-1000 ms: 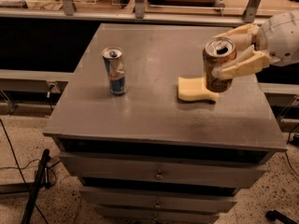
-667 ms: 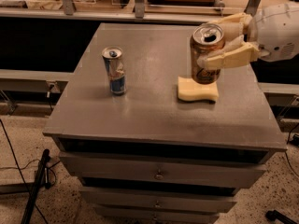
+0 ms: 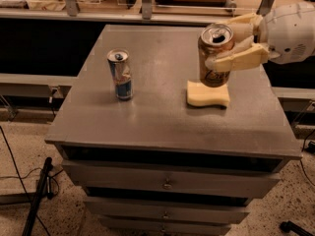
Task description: Move orange can near redbull can
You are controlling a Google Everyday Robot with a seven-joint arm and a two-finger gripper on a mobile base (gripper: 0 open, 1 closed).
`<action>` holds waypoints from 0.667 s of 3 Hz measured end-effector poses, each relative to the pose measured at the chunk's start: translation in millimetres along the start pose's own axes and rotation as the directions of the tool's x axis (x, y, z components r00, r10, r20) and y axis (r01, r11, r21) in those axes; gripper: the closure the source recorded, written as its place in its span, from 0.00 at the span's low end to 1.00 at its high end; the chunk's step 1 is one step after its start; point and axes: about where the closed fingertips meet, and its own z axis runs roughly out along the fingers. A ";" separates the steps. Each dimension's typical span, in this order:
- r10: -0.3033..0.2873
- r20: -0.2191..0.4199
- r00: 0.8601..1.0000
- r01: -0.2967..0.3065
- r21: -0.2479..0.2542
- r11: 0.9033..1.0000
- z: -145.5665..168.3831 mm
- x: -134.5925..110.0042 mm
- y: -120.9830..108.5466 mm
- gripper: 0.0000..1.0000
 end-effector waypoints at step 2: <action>0.057 0.143 0.988 -0.077 0.140 0.987 44.2 14.6 -55.4 1.00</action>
Offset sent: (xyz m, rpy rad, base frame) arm 0.1149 0.0392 -0.0207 0.2898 0.0036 -0.2045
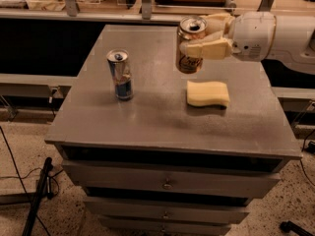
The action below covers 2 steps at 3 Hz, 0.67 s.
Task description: Move orange can near redbull can
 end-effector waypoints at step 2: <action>0.101 0.012 0.995 -0.102 0.108 0.989 41.0 28.1 -27.1 1.00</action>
Offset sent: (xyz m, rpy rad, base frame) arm 0.0601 0.0333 -0.0503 0.0869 0.1518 -0.1978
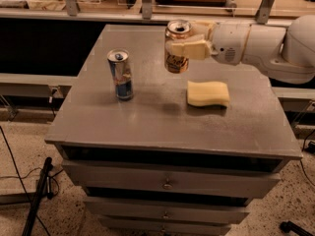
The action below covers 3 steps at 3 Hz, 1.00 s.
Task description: Move orange can near redbull can
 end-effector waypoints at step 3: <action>0.114 0.009 0.993 -0.113 -0.030 0.993 33.3 43.0 22.7 1.00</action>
Offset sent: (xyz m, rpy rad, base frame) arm -0.0003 0.0280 -0.0607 0.0674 0.1225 0.0002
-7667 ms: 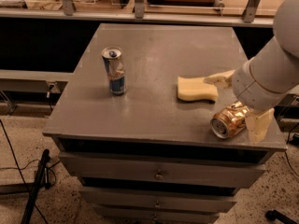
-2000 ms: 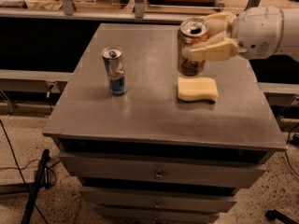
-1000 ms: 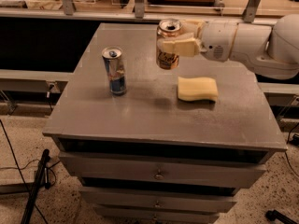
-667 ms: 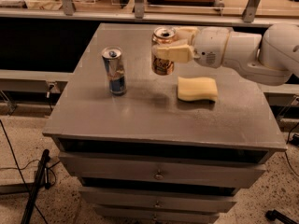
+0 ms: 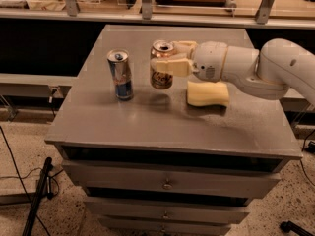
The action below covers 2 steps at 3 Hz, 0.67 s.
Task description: Move orange can near redbull can
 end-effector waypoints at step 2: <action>0.017 -0.008 1.000 -0.017 -0.067 0.998 23.5 16.7 13.2 0.79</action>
Offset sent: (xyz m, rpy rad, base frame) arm -0.0012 0.0303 -0.0281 -0.0108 0.0292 0.0845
